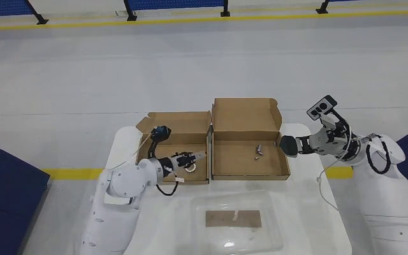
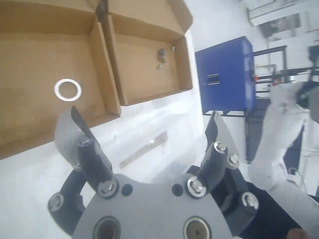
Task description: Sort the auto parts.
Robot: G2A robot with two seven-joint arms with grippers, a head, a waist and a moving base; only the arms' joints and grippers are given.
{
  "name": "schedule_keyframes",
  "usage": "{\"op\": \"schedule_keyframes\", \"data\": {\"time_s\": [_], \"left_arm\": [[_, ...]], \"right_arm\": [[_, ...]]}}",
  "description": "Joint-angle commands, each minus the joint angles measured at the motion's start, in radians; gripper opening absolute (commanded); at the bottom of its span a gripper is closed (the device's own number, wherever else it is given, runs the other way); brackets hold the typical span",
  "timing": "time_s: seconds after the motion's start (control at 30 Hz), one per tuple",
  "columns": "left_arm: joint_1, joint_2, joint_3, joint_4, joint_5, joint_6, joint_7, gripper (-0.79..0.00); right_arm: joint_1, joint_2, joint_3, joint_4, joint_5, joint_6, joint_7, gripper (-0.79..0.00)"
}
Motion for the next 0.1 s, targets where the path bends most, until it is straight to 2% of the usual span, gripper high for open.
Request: {"op": "schedule_keyframes", "data": {"time_s": [0.0, 0.07], "left_arm": [[0.052, 0.004, -0.038, -0.062, -0.085, -0.024, 0.015, 0.000], [0.091, 0.008, -0.072, -0.101, -0.143, -0.050, 0.027, 0.000]], "right_arm": [[0.000, 0.000, 0.000, 0.000, 0.000, 0.000, 0.000, 0.000], [0.000, 0.000, 0.000, 0.000, 0.000, 0.000, 0.000, 0.000]]}}
